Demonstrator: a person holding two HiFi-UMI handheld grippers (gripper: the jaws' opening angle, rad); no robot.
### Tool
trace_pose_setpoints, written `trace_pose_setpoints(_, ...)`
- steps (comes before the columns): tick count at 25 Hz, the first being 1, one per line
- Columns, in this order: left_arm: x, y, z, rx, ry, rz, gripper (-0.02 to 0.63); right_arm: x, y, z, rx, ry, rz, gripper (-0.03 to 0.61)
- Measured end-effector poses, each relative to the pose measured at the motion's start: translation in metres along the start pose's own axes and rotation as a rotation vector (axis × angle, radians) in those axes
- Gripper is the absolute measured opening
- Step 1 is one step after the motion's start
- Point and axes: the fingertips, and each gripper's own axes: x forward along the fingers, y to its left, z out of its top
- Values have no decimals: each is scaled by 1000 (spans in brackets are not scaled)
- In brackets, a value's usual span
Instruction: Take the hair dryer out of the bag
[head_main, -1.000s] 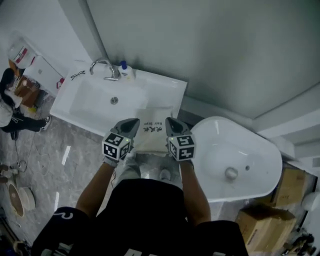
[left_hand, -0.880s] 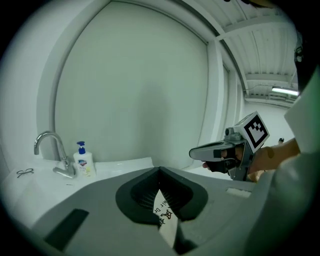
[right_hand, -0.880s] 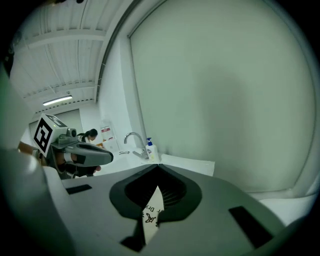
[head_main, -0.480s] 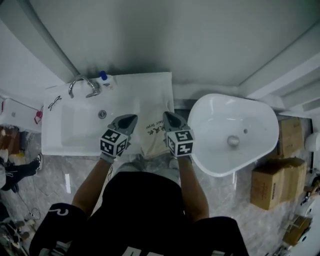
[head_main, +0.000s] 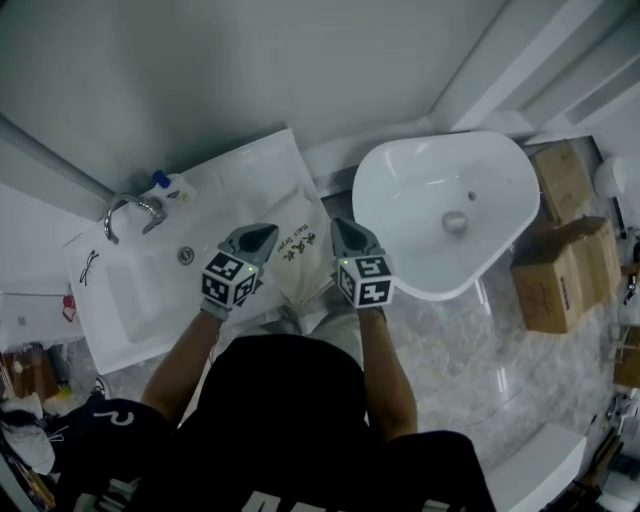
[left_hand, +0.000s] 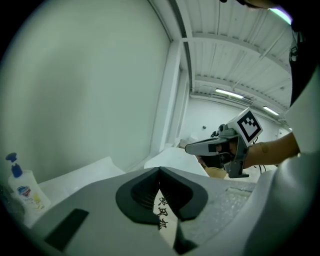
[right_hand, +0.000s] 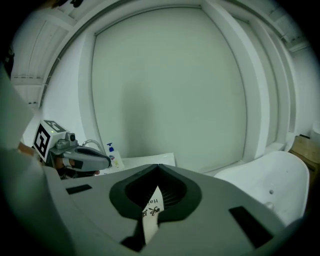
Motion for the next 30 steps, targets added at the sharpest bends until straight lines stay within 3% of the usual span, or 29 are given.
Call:
trace_pose_setpoints(10, 40, -67, -15, 94, 51, -236, -2, -54, -48, -36, 98, -13, -179, -5)
trace_pose_setpoints(17, 57, -121, -56, 130, 107, -369, -2, -83, -60, -68, 134, -10, -226, -5)
trace_pose_setpoints(24, 65, -140, -105, 161, 198, -401, 8, -105, -52, -126, 182, 54, -240, -5)
trace_pose_setpoints(30, 70, -142, -149, 191, 303, -379, 139, -116, -42, -161, 230, 92, -253, -5)
